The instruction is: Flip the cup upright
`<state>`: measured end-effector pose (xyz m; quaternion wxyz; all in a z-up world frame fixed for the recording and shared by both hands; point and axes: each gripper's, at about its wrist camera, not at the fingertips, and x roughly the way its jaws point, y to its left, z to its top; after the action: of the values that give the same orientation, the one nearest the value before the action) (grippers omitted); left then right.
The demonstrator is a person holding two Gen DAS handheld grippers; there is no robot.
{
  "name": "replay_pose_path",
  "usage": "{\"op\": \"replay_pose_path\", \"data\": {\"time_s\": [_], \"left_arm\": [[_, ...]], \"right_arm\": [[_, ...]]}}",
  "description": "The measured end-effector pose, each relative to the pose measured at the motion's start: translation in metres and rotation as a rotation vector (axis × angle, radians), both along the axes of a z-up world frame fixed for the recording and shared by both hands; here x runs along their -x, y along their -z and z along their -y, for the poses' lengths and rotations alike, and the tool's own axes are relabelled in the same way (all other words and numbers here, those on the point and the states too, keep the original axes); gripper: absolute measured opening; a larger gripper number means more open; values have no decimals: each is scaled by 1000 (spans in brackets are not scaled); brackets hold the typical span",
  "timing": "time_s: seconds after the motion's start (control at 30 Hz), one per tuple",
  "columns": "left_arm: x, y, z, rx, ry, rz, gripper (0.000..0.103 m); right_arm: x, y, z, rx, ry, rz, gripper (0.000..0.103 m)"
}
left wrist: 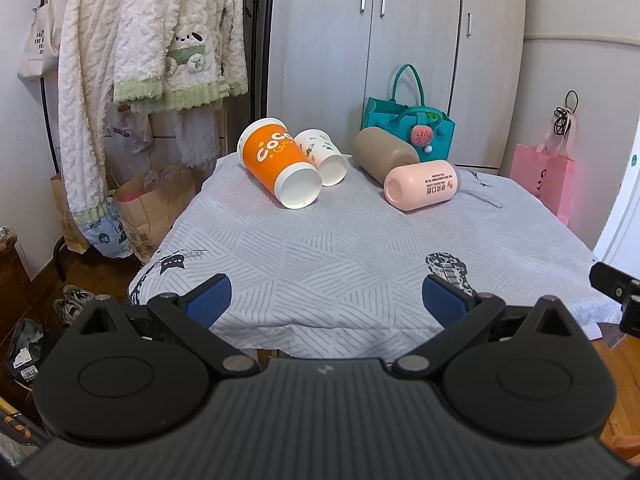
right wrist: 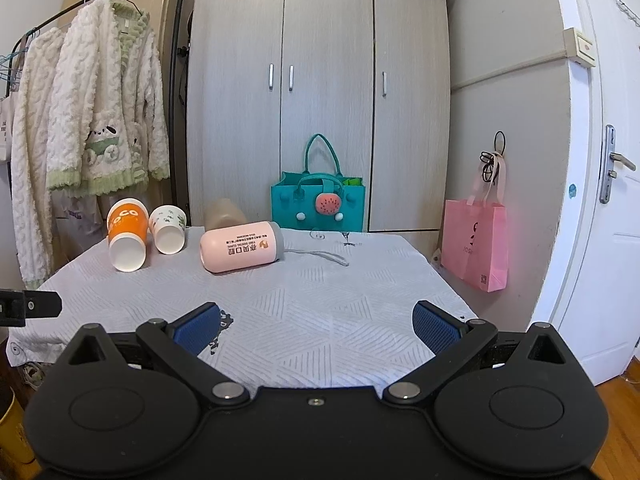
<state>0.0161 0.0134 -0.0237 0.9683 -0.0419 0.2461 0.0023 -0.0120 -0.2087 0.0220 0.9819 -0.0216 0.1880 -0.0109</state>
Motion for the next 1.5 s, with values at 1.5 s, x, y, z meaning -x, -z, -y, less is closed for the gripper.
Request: {"op": "replay_pose_path", "data": {"time_s": [1.5], "left_arm": [[-88, -45, -36, 75, 63, -46, 103]], "right_arm": [[-246, -45, 1, -664, -235, -639, 90]]}}
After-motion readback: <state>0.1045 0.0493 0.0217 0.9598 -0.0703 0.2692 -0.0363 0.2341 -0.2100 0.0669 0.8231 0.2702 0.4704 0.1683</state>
